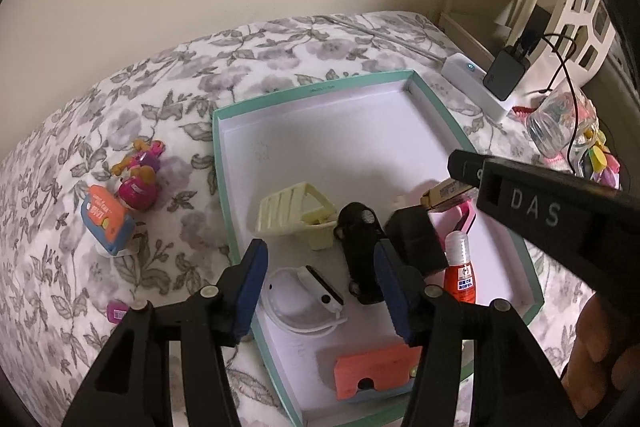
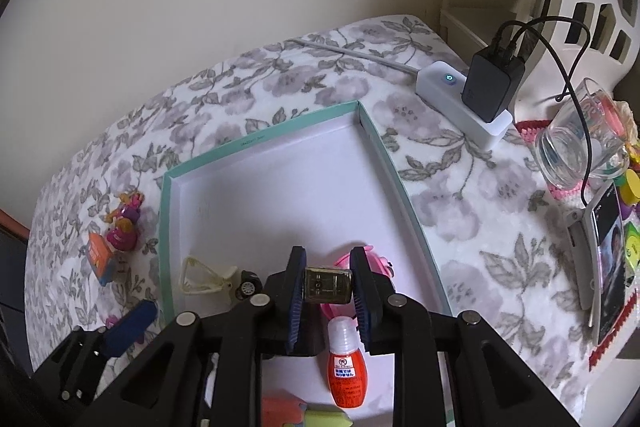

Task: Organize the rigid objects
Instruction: 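Open both tools to drop the toy car and gold strip into the tray, then withdraw both open tools from the tray toward the remaining toys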

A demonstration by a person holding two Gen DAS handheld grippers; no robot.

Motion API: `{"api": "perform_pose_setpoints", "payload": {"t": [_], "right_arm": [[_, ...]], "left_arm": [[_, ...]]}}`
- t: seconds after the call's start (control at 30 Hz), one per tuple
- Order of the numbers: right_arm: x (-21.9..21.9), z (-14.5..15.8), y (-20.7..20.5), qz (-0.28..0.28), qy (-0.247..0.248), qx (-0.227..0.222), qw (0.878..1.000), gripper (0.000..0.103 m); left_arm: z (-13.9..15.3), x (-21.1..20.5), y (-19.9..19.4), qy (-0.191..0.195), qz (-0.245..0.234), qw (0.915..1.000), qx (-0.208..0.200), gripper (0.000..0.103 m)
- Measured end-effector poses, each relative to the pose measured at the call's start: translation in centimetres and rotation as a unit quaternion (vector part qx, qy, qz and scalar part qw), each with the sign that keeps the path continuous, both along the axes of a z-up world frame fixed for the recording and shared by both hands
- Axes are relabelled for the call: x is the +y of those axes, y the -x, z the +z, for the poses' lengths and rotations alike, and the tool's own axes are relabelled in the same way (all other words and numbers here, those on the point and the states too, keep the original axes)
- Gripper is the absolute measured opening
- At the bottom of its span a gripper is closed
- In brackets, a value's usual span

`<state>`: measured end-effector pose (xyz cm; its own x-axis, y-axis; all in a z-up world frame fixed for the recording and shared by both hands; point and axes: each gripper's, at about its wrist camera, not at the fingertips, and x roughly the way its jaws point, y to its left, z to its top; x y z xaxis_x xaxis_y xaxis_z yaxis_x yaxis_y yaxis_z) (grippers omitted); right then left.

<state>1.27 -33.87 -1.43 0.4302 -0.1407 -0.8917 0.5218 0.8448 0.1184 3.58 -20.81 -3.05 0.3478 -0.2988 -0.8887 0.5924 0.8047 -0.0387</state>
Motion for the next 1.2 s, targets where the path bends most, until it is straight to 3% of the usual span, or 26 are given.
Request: {"api": "perform_pose_setpoints", "payload": {"t": [0.17, 0.23, 0.37, 0.47, 0.57, 0.7, 0.87, 1.03, 1.2], "right_arm": [[0.5, 0.1, 0.1, 0.004, 0.007, 0.005, 1.0, 0.037], [0.8, 0.2, 0.1, 0.008, 0.012, 0.007, 1.0, 0.04], [1.5, 0.3, 0.0, 0.016, 0.023, 0.009, 1.0, 0.059], [2.2, 0.2, -0.1, 0.027, 0.029, 0.01, 0.999, 0.064], [3.0, 0.1, -0.1, 0.037, 0.035, 0.01, 0.999, 0.074], [3.8, -0.1, 0.0, 0.043, 0.027, 0.006, 0.999, 0.081], [4.9, -0.1, 0.1, 0.051, 0.025, 0.0, 0.998, 0.099], [6.4, 0.5, 0.2, 0.063, 0.033, -0.015, 0.997, 0.103], [7.7, 1.0, 0.0, 0.072, 0.001, -0.034, 0.997, 0.103]], "left_arm": [[0.7, 1.2, -0.6, 0.008, 0.021, 0.9998, 0.004, 0.059], [0.9, 1.9, -0.9, 0.009, 0.032, 0.9994, 0.004, 0.065], [1.3, 3.9, -1.9, 0.016, 0.062, 0.9979, 0.011, 0.072], [1.4, 5.6, -2.6, 0.021, 0.089, 0.9957, 0.017, 0.075], [1.4, 7.3, -3.2, 0.024, 0.114, 0.9929, 0.022, 0.085], [1.7, 9.5, -3.8, 0.03, 0.146, 0.9885, 0.025, 0.085], [2.1, 12.5, -4.4, 0.023, 0.186, 0.982, 0.023, 0.086], [2.3, 15.7, -5.0, 0.021, 0.227, 0.9733, 0.022, 0.086], [2.1, 18.7, -5.2, 0.021, 0.266, 0.9631, 0.035, 0.086]]}}
